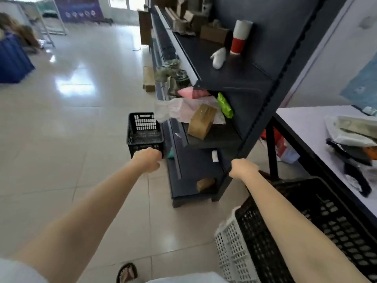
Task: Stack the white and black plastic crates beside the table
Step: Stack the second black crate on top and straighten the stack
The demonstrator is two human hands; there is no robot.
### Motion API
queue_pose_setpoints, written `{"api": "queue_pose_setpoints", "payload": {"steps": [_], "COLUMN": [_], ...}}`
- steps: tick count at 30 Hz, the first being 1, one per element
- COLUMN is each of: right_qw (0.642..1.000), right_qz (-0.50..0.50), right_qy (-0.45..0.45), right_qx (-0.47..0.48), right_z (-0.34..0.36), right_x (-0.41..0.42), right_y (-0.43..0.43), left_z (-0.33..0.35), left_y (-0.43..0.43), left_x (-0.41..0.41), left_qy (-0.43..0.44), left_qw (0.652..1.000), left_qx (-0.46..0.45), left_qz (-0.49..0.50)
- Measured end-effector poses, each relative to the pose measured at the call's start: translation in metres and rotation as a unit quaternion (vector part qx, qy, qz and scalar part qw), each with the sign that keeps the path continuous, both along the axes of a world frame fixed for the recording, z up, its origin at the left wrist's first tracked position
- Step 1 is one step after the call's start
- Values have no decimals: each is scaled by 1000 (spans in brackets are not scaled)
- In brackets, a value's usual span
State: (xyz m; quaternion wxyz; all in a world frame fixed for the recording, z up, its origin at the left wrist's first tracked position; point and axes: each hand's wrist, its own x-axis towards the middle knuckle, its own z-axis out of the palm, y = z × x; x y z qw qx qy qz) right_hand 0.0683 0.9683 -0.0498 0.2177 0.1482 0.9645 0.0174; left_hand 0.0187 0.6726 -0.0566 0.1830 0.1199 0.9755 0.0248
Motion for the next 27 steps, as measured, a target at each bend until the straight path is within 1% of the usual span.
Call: {"api": "queue_pose_setpoints", "payload": {"steps": [6,9,11,13,15,19,23,27], "right_qw": [994,986,980,974,970,966,962,962], "right_qz": [108,155,177,199,211,218,226,213], "right_qy": [-11,-24,-20,-14,-36,-84,-112,-128], "right_qx": [-11,-58,-92,-105,-112,-110,-101,-109], "right_z": [6,4,0,-2,-7,-27,-38,-40], "right_x": [-87,-125,-144,-158,-170,-206,-259,-331], "right_y": [-166,-247,-294,-331,-360,-399,-427,-443], "left_z": [1,-3,-4,-5,-10,-23,-30,-22], "left_y": [-141,-212,-251,-282,-306,-341,-366,-380], "left_x": [-21,-38,-47,-53,-58,-83,-136,-210], "left_qy": [-3,6,-3,-13,-28,-57,-77,-82], "left_qw": [995,990,987,984,980,976,975,978], "left_qx": [27,30,26,28,37,27,18,7], "left_qz": [95,135,157,176,191,209,206,189]}}
